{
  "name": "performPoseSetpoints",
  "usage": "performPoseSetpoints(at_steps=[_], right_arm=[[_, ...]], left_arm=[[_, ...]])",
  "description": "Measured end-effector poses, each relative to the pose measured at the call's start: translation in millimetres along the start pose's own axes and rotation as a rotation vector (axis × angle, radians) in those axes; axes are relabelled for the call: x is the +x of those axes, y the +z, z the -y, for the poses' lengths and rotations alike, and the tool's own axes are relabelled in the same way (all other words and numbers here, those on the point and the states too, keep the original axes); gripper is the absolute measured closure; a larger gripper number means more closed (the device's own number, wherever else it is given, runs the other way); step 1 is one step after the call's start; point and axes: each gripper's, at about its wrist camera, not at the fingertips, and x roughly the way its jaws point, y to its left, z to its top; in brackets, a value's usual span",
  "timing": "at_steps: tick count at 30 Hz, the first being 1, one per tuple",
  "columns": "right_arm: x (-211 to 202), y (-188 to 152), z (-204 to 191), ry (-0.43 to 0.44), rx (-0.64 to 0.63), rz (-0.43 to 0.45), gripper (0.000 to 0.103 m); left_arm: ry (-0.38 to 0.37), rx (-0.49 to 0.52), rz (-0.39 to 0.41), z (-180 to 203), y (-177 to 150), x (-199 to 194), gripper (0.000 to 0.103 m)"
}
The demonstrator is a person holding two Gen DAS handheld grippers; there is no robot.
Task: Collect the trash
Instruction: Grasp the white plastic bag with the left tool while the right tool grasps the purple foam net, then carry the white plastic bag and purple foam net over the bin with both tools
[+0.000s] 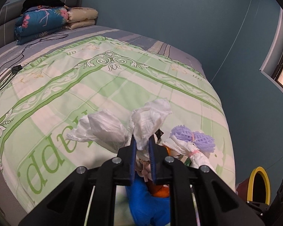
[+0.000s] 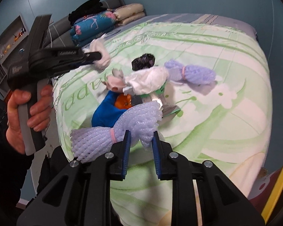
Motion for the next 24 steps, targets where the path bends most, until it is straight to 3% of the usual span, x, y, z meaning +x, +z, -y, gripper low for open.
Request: performPoseSetpoints(at_steps=[9,24], right_arm=[[-41.8,-0.4,5.2,-0.033,0.014,0.074,0.082],[-103.3,-7.0,22.1,-0.099,0.027,0.184,0.082]], left_arm=[[0.005,0.034,0.052,6.7,-11.1,-39.3,0.091],[-0.064,0.096,0.094,50.6,-34.6,-84.7,0.091]])
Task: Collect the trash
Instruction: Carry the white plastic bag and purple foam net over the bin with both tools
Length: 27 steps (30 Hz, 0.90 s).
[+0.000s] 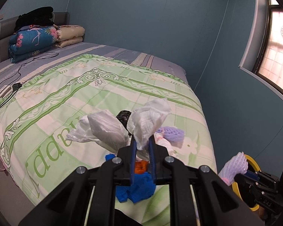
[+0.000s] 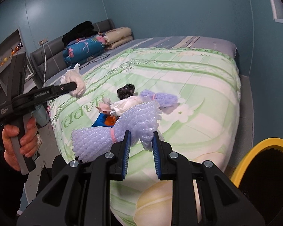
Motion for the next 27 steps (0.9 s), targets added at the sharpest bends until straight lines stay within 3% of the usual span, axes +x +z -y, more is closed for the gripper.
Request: performPoseSetpoints(at_steps=[9,27], right_arm=[[-29.9,3.4,23.1,-0.04,0.031,0.072,0.082],[-87.5,-4.4,74.2,-0.177,0.11,0.197,0.081]], left_arm=[[-0.037,0.007,-0.003,25.1,-11.9,-11.0,0.091],[-0.124,0.132,0.008,96.7,-18.1,-28.3,0.091]])
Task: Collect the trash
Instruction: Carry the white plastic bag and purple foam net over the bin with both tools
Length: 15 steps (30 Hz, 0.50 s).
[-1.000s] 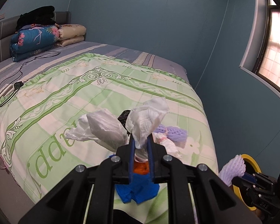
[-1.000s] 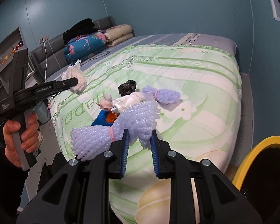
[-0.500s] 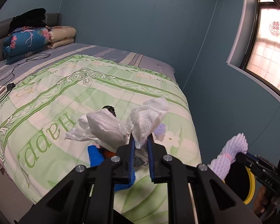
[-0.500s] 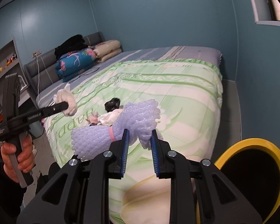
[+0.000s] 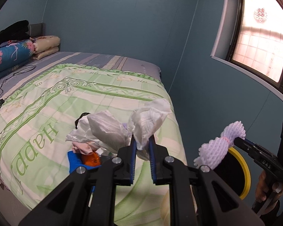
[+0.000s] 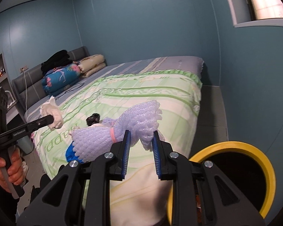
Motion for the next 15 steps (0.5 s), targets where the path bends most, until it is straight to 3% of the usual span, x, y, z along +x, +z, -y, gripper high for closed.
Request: performPoseSetpoints(at_steps=[15], right_arm=[[-36.1,5.9,40.4,-0.152,0.033,0.082,0.081]], left_arm=[[-0.12,0.099,-0.016,71.0,7.7,8.5,0.091]])
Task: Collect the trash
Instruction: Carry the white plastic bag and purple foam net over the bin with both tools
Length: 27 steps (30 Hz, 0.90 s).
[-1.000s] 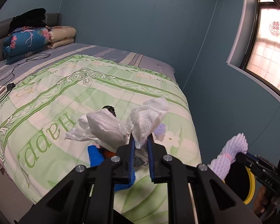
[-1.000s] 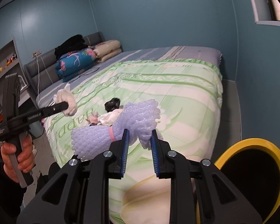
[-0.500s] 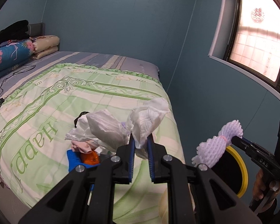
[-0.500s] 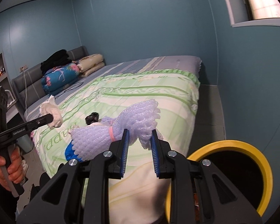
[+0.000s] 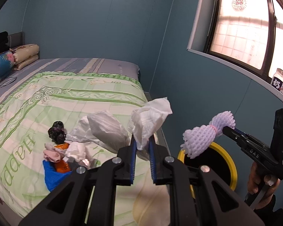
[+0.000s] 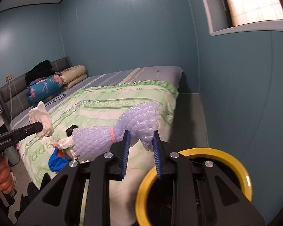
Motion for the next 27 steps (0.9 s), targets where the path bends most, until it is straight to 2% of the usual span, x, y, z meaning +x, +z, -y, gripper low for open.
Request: performPoseSetpoints(at_steps=[11,17,27], right_arm=[[-15.6,4.8,24.0,-0.152,0.0,0.036,0.08],[-14.7,5.4,35.4,-0.26,0.01,0.014,0.08],[-10.9,-1.5,64.6,-0.421,0.04,-0.019,0.079]], left_arm=[[-0.074,0.076,-0.052,45.8,2.1,29.3,0.091],[-0.127,0.111,-0.092,71.8,-3.1,51.0,0.091],[-0.208,0.115,-0.181,105.9,-23.0,92.2,0.091]])
